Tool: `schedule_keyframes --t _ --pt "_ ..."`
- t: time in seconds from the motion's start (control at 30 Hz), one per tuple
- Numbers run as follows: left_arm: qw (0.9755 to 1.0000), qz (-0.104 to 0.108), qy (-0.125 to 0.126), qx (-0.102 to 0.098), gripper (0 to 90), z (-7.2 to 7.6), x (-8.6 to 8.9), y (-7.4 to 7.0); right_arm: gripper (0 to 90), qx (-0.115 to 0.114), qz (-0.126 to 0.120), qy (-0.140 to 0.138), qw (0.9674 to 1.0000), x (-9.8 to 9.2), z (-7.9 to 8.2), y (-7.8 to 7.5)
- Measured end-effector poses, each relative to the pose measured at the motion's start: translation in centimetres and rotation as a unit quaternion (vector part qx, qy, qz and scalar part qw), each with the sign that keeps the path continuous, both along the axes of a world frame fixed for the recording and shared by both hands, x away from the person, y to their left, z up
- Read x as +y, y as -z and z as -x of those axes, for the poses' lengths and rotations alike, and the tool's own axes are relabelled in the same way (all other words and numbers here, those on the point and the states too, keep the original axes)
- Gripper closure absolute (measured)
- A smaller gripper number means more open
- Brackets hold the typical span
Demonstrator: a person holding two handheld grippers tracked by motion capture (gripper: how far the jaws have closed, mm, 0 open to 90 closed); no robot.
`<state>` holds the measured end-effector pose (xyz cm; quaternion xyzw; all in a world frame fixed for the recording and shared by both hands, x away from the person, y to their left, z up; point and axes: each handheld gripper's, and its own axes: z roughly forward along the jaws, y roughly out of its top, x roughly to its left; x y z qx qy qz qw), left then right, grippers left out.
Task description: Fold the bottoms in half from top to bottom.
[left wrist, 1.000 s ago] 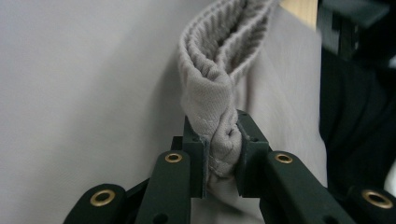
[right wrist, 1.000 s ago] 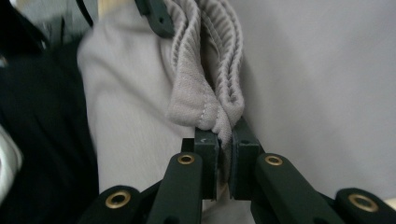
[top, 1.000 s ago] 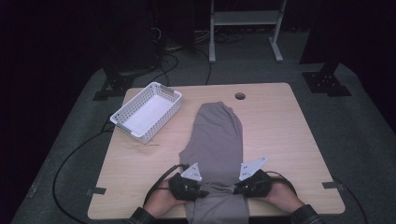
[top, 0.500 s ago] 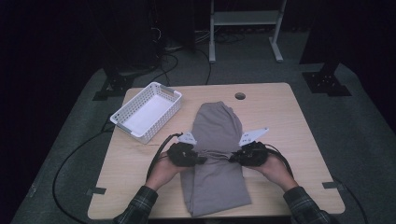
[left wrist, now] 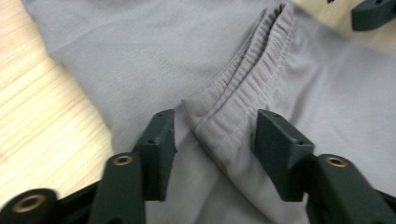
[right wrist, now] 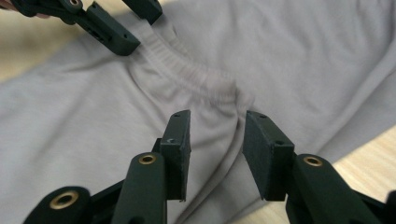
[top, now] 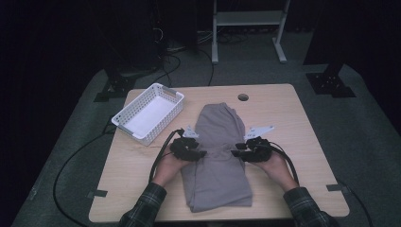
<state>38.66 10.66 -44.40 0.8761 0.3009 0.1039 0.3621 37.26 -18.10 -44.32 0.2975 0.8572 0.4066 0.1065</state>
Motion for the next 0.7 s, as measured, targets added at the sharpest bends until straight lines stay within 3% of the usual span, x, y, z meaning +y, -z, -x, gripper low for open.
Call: schedule_keyframes --t 0.17,0.3,0.5,0.7 --pt "0.9995 0.012 0.029 -0.003 40.5 2.1 1.0 -0.9 51.9 -0.009 -0.015 -0.025 0.9995 -1.1 1.7 -0.8" --pt "0.9983 0.016 0.055 -0.003 37.1 4.4 1.6 -1.3 45.4 -0.018 -0.012 -0.064 0.9977 -1.4 3.6 -0.9" --pt "0.9943 0.012 0.106 -0.001 35.5 8.3 2.7 -1.0 44.4 -0.021 -0.014 -0.120 0.9925 -1.3 6.6 -1.2" --pt "0.9900 0.009 0.140 0.014 33.6 11.6 3.4 0.0 43.1 -0.011 0.007 -0.156 0.9876 -1.1 9.2 -0.4"
